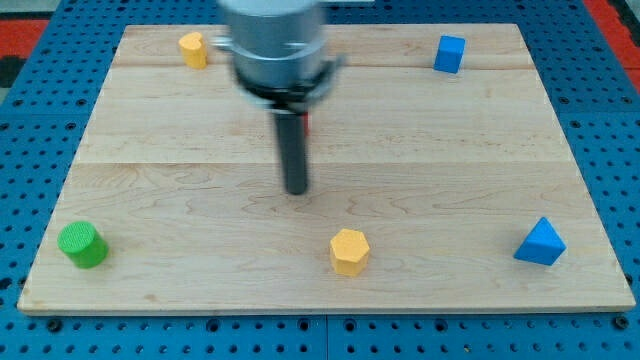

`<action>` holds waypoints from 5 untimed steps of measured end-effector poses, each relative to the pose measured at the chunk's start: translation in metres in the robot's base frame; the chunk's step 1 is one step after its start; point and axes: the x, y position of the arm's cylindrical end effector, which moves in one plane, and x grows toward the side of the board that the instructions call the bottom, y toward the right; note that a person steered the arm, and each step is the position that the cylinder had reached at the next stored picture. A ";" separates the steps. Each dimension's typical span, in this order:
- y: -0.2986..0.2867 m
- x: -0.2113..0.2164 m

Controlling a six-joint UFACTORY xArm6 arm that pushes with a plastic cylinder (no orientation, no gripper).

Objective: Place the yellow hexagon below the red circle

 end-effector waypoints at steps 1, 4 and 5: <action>0.089 0.050; 0.001 0.110; -0.018 0.072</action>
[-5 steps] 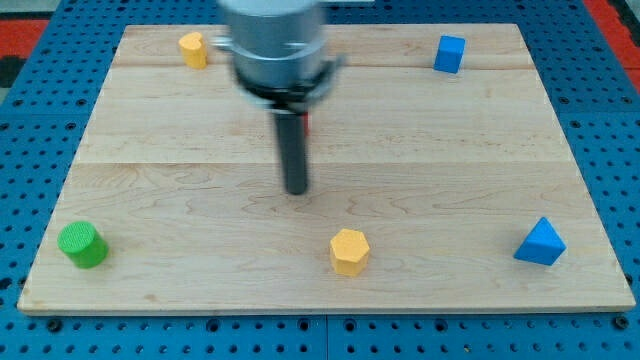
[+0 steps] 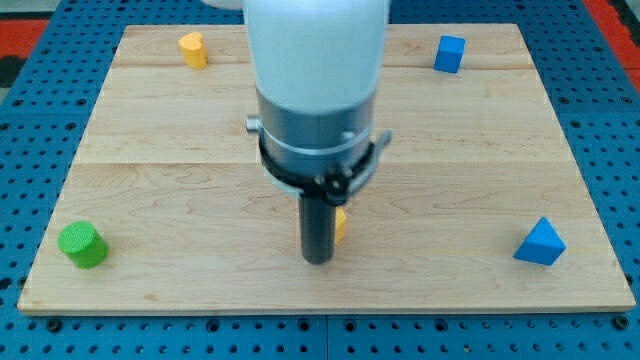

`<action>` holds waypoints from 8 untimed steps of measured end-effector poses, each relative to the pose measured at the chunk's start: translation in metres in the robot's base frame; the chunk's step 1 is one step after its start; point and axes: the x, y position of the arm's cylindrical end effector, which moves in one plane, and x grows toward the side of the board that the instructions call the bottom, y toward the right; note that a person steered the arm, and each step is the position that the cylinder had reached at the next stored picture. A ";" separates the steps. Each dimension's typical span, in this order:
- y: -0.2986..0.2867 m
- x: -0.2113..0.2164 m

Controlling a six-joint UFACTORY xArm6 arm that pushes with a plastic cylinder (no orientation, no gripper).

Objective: Place the yellow hexagon below the red circle

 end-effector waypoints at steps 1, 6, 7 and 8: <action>0.021 -0.001; 0.023 -0.069; 0.016 -0.081; 0.013 -0.077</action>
